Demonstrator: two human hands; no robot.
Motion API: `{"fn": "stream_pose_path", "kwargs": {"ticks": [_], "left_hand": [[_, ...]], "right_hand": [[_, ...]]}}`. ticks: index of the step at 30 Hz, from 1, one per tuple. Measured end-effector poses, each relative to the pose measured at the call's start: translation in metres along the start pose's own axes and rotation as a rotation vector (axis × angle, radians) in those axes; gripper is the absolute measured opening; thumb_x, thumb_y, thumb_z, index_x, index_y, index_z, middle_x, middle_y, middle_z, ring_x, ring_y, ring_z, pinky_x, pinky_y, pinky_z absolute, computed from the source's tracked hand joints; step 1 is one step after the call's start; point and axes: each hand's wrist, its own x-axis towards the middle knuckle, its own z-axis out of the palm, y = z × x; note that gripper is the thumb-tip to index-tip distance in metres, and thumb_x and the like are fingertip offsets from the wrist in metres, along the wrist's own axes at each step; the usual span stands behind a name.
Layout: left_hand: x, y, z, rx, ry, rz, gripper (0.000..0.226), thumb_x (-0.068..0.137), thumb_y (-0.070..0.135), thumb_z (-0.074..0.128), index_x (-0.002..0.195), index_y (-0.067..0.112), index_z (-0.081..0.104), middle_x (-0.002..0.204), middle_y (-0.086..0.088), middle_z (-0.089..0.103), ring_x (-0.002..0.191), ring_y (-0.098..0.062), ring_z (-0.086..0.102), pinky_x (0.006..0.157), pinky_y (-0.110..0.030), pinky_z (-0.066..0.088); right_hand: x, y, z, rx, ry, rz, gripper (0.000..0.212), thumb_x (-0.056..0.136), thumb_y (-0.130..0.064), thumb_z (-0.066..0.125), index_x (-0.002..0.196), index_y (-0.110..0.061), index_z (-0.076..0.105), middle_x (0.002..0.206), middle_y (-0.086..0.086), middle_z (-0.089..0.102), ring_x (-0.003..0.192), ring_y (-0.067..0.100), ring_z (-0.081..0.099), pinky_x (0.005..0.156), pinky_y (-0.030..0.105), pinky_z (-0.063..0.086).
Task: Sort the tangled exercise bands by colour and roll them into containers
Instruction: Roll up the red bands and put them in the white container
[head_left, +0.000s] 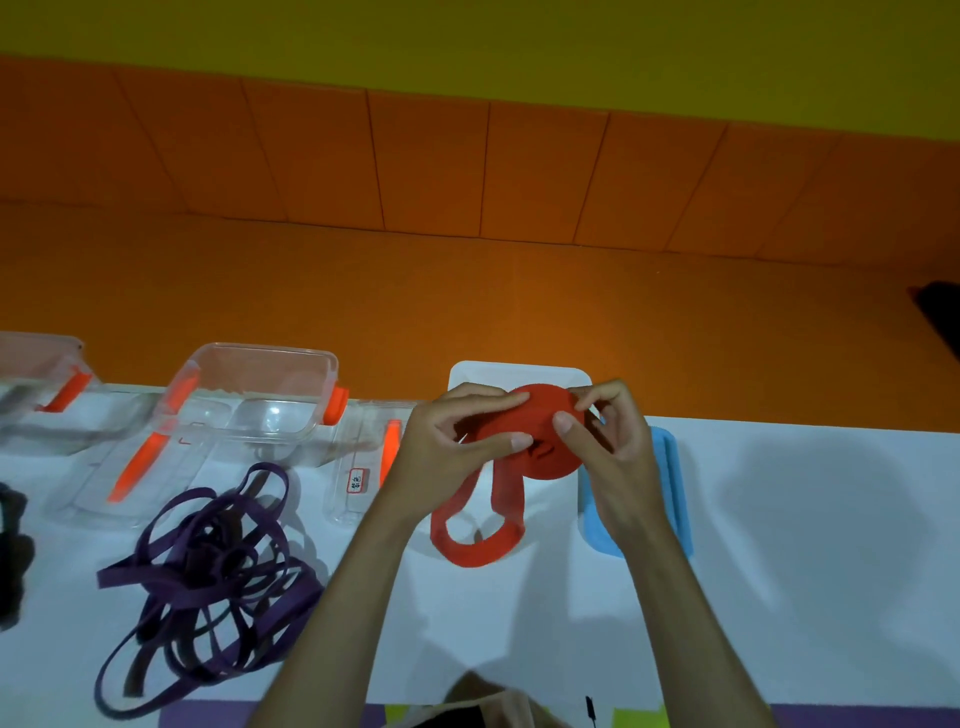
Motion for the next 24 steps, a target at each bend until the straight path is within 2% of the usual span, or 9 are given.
{"fn": "stream_pose_path", "kwargs": {"ticks": [3,5,8,10,11,13,16,20,24], "left_hand": [[0.003,0.005,0.002,-0.015,0.003,0.019,0.048,0.072,0.006,0.092,0.115,0.018,0.076,0.117,-0.001,0.076,0.115,-0.021,0.07,0.096,-0.031,0.057],[0.004,0.005,0.003,-0.017,0.002,0.029,0.04,0.074,0.003,0.09,0.111,0.013,0.077,0.116,-0.003,0.077,0.116,-0.021,0.07,0.096,-0.029,0.057],[0.002,0.001,0.001,-0.005,-0.016,0.01,0.037,0.08,0.004,0.086,0.116,0.012,0.078,0.121,-0.002,0.075,0.118,-0.021,0.069,0.095,-0.027,0.056],[0.001,0.001,-0.004,0.001,-0.037,-0.021,0.04,0.081,0.007,0.086,0.12,0.015,0.077,0.122,-0.003,0.074,0.114,-0.024,0.07,0.093,-0.033,0.058],[0.0,0.002,-0.005,-0.003,-0.038,-0.027,0.041,0.081,0.007,0.086,0.12,0.015,0.078,0.12,-0.003,0.075,0.112,-0.023,0.071,0.092,-0.032,0.058],[-0.001,0.005,-0.005,0.011,-0.014,-0.014,0.04,0.078,0.006,0.088,0.116,0.014,0.078,0.115,0.0,0.077,0.111,-0.018,0.072,0.092,-0.027,0.057],[-0.007,0.007,-0.001,0.031,0.013,-0.004,0.038,0.078,0.009,0.09,0.113,0.014,0.075,0.112,0.003,0.076,0.11,-0.017,0.072,0.091,-0.026,0.058],[-0.015,0.003,-0.008,0.017,-0.06,-0.02,0.045,0.083,0.012,0.084,0.127,0.018,0.074,0.122,-0.001,0.074,0.118,-0.019,0.069,0.093,-0.027,0.057],[-0.021,0.002,-0.013,0.02,-0.026,-0.02,0.042,0.079,0.007,0.088,0.119,0.016,0.077,0.117,0.002,0.077,0.114,-0.018,0.071,0.095,-0.03,0.059]], "right_hand": [[-0.002,-0.003,0.003,-0.058,-0.021,0.017,0.047,0.077,-0.028,0.09,0.09,-0.014,0.048,0.1,-0.002,0.069,0.099,0.016,0.07,0.079,0.04,0.059],[-0.003,-0.004,0.006,-0.051,0.037,-0.022,0.047,0.076,-0.02,0.092,0.092,-0.011,0.049,0.095,-0.007,0.067,0.094,0.011,0.068,0.077,0.043,0.057],[-0.003,-0.006,0.01,-0.04,0.081,-0.074,0.036,0.079,-0.023,0.085,0.106,-0.032,0.064,0.111,-0.007,0.068,0.104,0.016,0.069,0.083,0.045,0.059],[-0.004,-0.008,0.009,-0.057,0.035,-0.071,0.033,0.083,-0.025,0.081,0.104,-0.046,0.068,0.115,-0.008,0.069,0.11,0.018,0.069,0.087,0.041,0.061],[-0.004,-0.009,0.009,-0.069,-0.003,-0.068,0.032,0.083,-0.024,0.08,0.103,-0.046,0.069,0.115,-0.008,0.07,0.111,0.018,0.069,0.087,0.038,0.062],[-0.003,-0.011,0.006,-0.068,-0.04,-0.057,0.028,0.081,-0.021,0.083,0.103,-0.032,0.07,0.113,-0.004,0.072,0.109,0.019,0.07,0.085,0.034,0.062],[-0.004,-0.017,0.002,-0.049,0.017,-0.061,0.03,0.075,-0.021,0.086,0.098,-0.013,0.069,0.107,0.0,0.074,0.102,0.02,0.073,0.079,0.032,0.062],[-0.014,-0.022,0.007,-0.018,0.06,-0.077,0.026,0.082,-0.022,0.079,0.106,-0.019,0.07,0.108,-0.008,0.072,0.105,0.014,0.071,0.078,0.027,0.061],[-0.023,-0.011,0.006,-0.132,-0.024,-0.025,0.023,0.079,-0.026,0.082,0.096,-0.019,0.068,0.114,-0.007,0.07,0.108,0.014,0.07,0.083,0.034,0.062]]}}
